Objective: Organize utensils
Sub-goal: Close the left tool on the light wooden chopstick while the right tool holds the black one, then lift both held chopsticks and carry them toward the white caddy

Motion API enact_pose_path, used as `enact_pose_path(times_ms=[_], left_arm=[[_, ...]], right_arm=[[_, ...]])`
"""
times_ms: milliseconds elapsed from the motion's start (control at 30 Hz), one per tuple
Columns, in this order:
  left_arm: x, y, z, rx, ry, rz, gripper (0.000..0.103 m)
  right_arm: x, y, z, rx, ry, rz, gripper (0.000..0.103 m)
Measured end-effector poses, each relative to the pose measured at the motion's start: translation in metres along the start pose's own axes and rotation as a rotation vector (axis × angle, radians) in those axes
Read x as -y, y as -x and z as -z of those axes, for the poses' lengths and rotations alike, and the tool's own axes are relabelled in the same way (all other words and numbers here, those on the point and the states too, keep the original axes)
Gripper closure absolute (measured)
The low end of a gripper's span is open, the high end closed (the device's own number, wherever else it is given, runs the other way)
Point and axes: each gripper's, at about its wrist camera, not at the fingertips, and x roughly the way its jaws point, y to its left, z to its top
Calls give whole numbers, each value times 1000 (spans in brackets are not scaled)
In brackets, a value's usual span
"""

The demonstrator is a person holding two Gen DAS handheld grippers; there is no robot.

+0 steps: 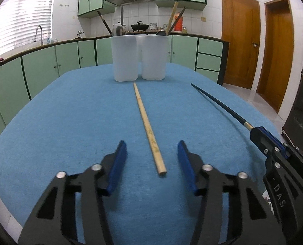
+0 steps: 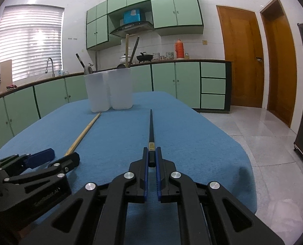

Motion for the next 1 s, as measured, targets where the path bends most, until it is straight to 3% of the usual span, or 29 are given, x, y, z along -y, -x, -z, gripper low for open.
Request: enact_pose_path(times_ms=[200,367,567,1000], left_arm=[[11,2,0,1,-9,11,87],[17,2,1,4,-15,1,96],[16,7,-1,18,-17,-1,97],[2,52,-38,196,-30,-24,97]], right_arm=[[2,1,0,0,-7,-2,97],[3,2,-2,0,-13,3,97],[3,4,-6,14,-4,7,97],[3,24,-50,139,60,-17,97]])
